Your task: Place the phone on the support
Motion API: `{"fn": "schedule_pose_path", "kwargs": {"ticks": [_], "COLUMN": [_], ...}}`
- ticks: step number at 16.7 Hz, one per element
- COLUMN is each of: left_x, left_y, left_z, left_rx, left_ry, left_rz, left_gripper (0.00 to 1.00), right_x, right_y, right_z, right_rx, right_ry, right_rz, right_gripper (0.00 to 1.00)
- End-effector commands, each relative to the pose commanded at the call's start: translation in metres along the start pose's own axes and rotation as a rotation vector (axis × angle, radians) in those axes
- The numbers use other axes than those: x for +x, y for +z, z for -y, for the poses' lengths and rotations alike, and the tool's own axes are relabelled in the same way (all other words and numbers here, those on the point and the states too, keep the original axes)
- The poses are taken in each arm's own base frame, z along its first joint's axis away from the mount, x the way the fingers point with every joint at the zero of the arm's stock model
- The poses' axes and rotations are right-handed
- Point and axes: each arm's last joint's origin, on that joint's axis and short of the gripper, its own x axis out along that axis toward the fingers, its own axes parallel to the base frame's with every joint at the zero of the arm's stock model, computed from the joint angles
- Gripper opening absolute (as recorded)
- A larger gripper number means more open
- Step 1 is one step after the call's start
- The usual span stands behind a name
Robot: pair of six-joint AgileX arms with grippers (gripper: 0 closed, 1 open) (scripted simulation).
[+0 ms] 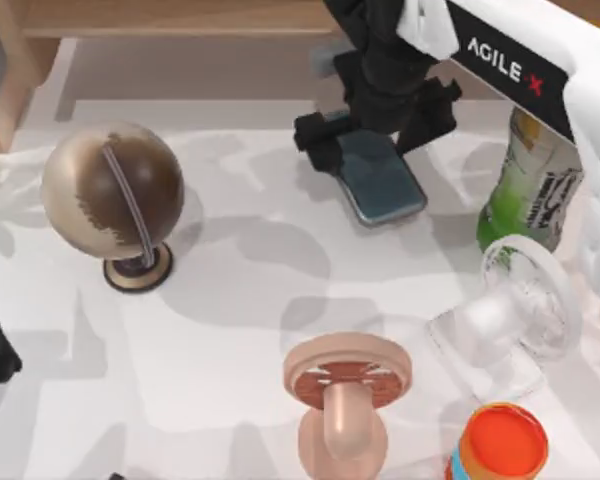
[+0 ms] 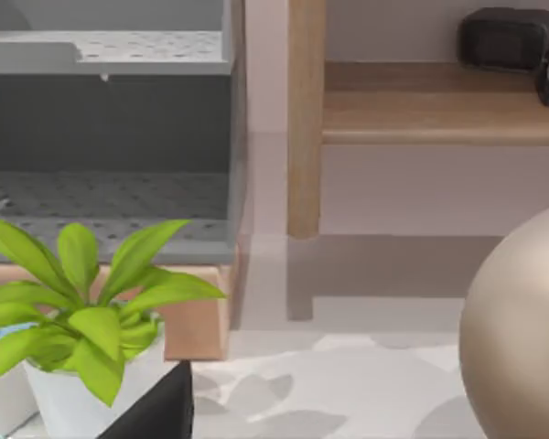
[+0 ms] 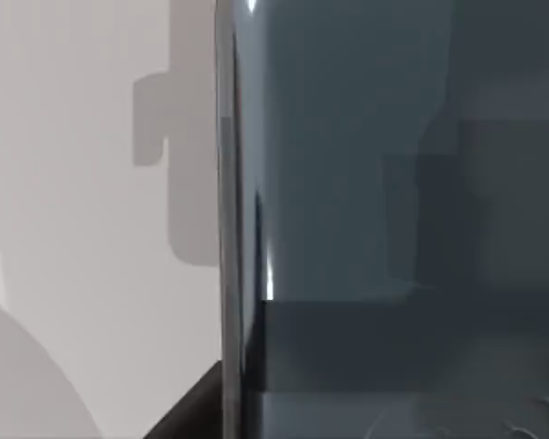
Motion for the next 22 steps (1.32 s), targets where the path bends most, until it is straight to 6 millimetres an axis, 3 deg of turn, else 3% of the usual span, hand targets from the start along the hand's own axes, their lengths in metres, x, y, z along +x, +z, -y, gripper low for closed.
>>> {"fn": "schedule_pose_path", "kwargs": {"ticks": [6, 10, 13, 17, 22], "left_x": [0.0, 0.0, 0.0, 0.0, 0.0], "left_y": [0.0, 0.0, 0.0, 0.0, 0.0], "left_z": [0.0, 0.0, 0.0, 0.0, 0.0], "left_rx": [0.0, 0.0, 0.0, 0.0, 0.0], "left_ry": [0.0, 0.0, 0.0, 0.0, 0.0], "left_rz": [0.0, 0.0, 0.0, 0.0, 0.0], "left_gripper": [1.0, 1.0, 1.0, 1.0, 1.0], "right_x": [-0.09, -0.155, -0.192, -0.214, -0.193], "right_y": [-0.023, -0.058, -0.093, -0.148, -0.216], "right_z": [-0.034, -0.033, -0.021, 0.003, 0.037], "right_rx": [-0.018, 0.044, 0.127, 0.271, 0.459], "right_ry": [-0.059, -0.119, -0.168, -0.243, -0.366], "right_rz": [0.213, 0.419, 0.578, 0.76, 0.888], "right_gripper": [0.0, 0.0, 0.0, 0.0, 0.0]}}
